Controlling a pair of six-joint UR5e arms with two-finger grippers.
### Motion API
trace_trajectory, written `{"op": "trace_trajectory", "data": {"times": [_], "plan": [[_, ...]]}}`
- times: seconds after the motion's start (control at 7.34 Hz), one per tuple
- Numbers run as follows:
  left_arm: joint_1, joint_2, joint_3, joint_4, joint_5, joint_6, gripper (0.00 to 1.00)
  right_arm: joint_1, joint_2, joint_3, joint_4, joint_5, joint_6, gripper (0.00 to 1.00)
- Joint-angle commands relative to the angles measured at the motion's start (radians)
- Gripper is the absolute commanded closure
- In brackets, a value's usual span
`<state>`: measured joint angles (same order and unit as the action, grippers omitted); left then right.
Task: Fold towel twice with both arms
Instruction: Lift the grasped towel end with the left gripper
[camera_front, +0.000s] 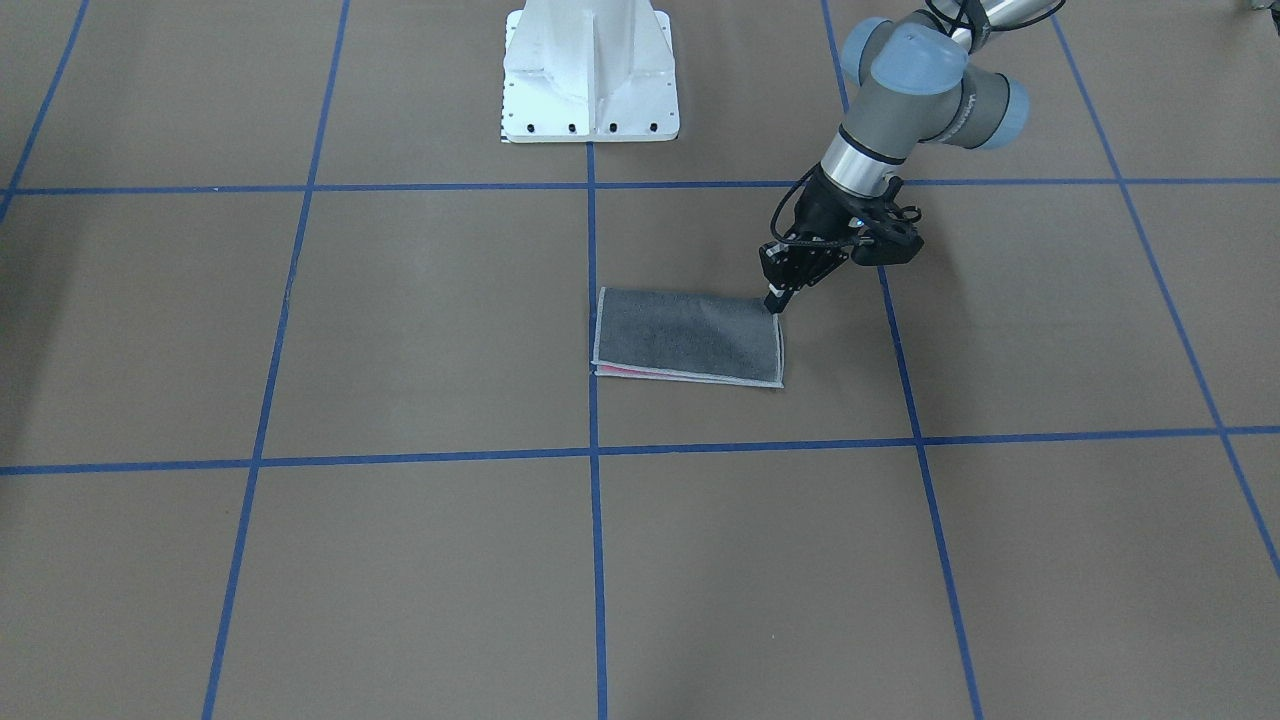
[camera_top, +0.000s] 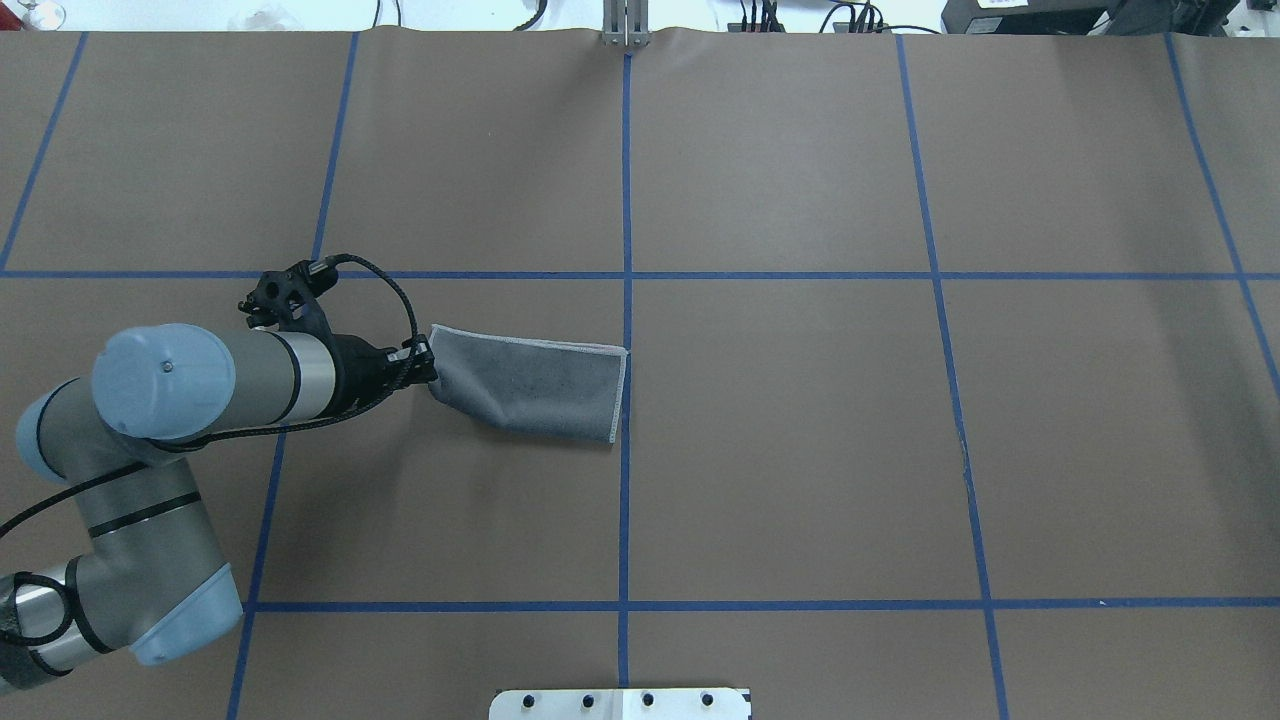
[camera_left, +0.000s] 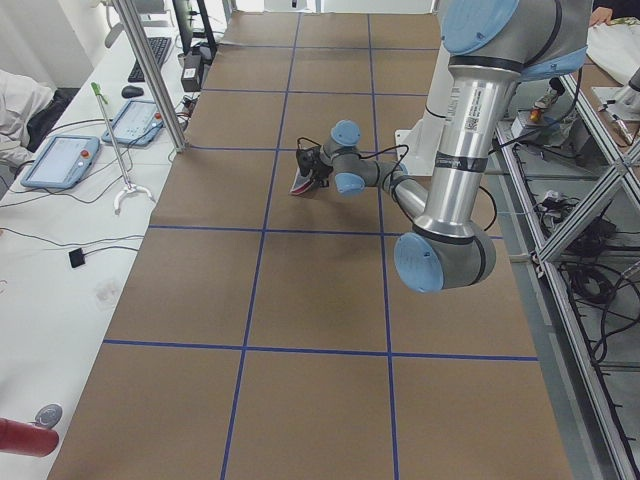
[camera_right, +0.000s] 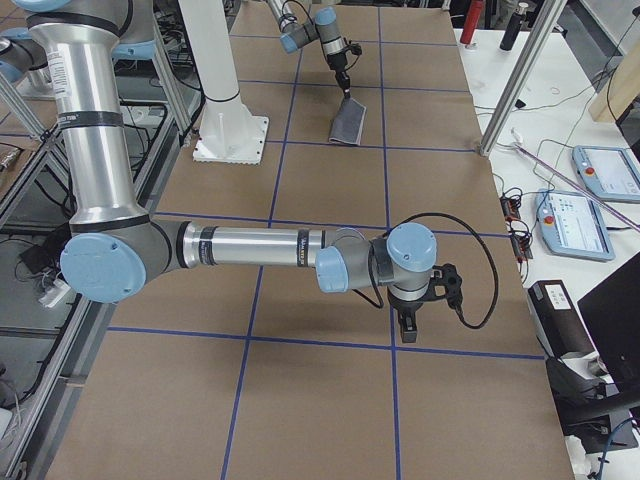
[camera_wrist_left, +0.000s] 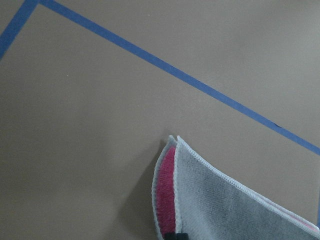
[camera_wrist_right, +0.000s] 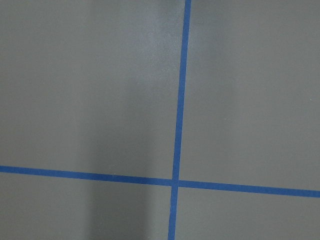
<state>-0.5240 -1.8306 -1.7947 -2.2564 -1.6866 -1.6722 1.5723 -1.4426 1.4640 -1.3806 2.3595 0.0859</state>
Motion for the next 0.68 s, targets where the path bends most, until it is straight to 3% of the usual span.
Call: {"op": "trace_trajectory", "data": {"times": [0.0, 0.54], "plan": [[0.007, -0.079, 0.038, 0.008, 0.002, -0.003, 1.00, 0.000, 0.001, 0.001, 0.000, 0.000, 0.000, 0.00], [0.028, -0.248, 0.109, 0.067, 0.002, -0.006, 1.00, 0.000, 0.002, -0.004, 0.000, 0.000, 0.002, 0.00]]}}
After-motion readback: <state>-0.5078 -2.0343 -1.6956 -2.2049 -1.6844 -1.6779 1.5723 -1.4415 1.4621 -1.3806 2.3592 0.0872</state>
